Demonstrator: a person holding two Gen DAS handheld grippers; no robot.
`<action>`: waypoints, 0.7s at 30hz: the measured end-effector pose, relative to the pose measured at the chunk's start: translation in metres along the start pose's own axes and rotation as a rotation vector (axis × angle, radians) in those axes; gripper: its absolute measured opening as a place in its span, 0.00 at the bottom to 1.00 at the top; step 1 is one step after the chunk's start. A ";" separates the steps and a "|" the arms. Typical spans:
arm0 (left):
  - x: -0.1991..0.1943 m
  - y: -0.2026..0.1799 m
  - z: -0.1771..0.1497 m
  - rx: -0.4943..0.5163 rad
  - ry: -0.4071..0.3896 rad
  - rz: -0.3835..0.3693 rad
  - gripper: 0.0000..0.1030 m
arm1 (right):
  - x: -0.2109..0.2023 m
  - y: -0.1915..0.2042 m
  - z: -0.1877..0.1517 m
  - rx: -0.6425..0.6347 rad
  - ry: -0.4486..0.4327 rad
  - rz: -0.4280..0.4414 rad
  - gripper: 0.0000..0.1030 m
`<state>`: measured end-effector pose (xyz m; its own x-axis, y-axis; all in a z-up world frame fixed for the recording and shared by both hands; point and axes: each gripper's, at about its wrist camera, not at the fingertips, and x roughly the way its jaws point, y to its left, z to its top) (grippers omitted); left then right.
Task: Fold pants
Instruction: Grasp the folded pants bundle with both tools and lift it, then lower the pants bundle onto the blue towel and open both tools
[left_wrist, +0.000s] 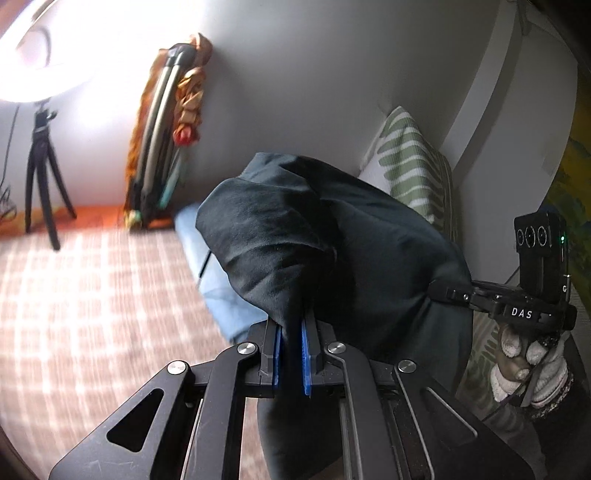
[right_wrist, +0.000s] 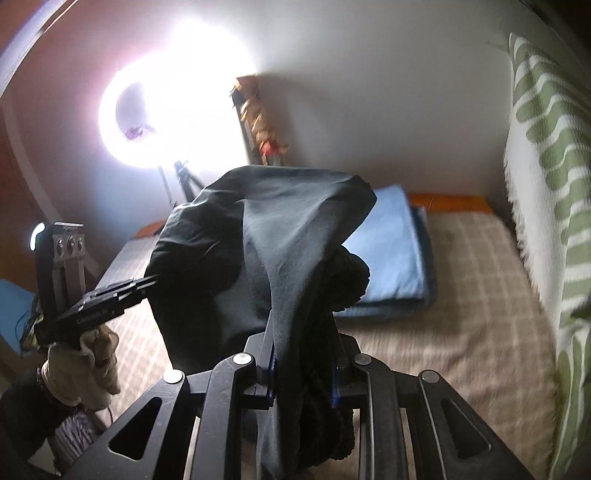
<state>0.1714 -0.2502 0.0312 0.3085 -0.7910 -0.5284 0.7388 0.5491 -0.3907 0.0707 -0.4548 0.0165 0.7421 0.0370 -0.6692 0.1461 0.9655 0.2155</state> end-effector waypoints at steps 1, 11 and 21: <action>0.006 -0.001 0.009 0.009 -0.004 0.007 0.06 | 0.004 -0.003 0.011 -0.008 -0.010 -0.011 0.18; 0.060 0.008 0.074 0.068 -0.049 0.044 0.06 | 0.054 -0.051 0.097 -0.029 -0.031 -0.038 0.18; 0.136 0.044 0.092 0.066 0.014 0.146 0.06 | 0.148 -0.098 0.131 -0.051 0.065 -0.057 0.18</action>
<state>0.3009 -0.3582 0.0116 0.4077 -0.6996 -0.5868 0.7243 0.6391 -0.2587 0.2524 -0.5777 -0.0104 0.6892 -0.0029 -0.7246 0.1517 0.9784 0.1403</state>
